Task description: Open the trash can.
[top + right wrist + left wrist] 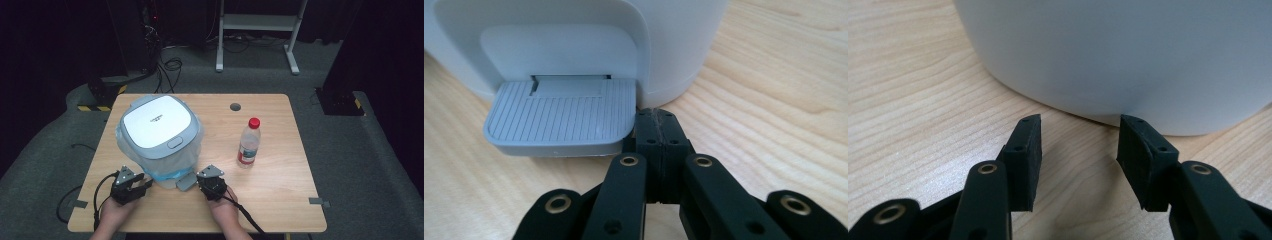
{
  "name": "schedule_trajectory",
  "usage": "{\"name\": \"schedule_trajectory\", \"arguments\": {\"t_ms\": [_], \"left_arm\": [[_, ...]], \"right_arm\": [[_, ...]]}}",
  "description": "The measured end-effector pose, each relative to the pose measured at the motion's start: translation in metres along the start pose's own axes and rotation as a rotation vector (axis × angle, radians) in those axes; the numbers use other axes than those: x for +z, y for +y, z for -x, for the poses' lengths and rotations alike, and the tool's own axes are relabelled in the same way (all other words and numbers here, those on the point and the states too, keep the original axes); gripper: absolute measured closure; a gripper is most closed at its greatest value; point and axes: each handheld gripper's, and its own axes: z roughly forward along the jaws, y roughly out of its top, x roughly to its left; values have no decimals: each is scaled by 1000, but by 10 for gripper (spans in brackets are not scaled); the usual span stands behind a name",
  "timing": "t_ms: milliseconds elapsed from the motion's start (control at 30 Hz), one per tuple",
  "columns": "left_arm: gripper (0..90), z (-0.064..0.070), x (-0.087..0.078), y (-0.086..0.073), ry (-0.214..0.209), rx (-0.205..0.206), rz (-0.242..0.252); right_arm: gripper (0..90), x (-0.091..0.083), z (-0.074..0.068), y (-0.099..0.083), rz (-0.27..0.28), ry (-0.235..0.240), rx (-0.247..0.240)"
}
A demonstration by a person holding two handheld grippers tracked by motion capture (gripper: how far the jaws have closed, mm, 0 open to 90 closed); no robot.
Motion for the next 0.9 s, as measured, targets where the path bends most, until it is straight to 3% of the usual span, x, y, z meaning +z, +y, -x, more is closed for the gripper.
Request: {"name": "schedule_trajectory", "arguments": {"t_ms": [167,400,900], "left_arm": [[536,0,2,1,24,-2,-8],[544,0,3,2,44,-1,-6],[539,2,4,3,45,20,-11]], "right_arm": [[900,0,-8,-2,-17,14,-2],[900,-3,-24,-5,-12,43,-44],[900,-5,-40,-7,-14,80,-61]]}}
